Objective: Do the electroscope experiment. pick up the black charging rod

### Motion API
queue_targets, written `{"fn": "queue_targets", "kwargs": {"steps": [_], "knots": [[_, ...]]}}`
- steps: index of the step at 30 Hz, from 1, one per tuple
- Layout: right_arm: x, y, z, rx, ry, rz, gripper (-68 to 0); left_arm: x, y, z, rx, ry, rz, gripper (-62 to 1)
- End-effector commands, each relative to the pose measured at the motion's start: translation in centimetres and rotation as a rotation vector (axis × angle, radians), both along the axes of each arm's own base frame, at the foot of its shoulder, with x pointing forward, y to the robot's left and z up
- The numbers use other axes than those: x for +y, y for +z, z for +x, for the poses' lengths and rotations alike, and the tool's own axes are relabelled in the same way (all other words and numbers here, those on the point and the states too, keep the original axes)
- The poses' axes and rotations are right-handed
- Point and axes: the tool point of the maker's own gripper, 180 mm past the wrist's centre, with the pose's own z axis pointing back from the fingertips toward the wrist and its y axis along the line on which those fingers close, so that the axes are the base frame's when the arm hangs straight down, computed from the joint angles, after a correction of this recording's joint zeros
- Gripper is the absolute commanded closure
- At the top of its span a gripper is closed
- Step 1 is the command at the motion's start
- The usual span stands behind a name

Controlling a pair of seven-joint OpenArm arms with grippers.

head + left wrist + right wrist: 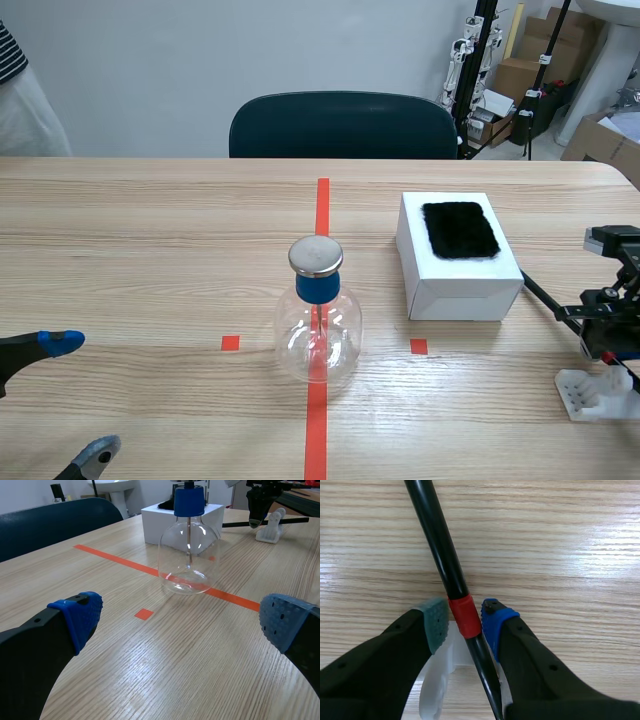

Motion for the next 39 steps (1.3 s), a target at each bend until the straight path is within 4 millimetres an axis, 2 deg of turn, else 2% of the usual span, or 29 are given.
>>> {"fn": "queue_targets", "kwargs": {"steps": [1,10,13,30,39], "knots": [[-0.5,1.0,1.0,-0.034,-0.010,-0.004,-13.8,0.3,1.5,0.3,-0.053,0.002,-0.037,-62.3],[-0.6,1.0,1.0,-0.034,-0.010,-0.005,-4.9,0.3,1.5,0.3,-0.053,0.002,-0.037,-62.3],[-0.6,1.0,1.0,-0.033,-0.010,-0.005,0.3,0.3,1.5,0.3,-0.053,0.002,-0.037,-62.3],[-0.3,1.1,0.6,-0.016,-0.018,0.023,0.2,0.3,1.5,0.3,-0.053,0.002,-0.037,-62.3],[-1.5,3.6,1.9,-0.082,-0.029,0.003,0.2,0.3,1.5,0.3,-0.053,0.002,-0.037,-62.3]]}}
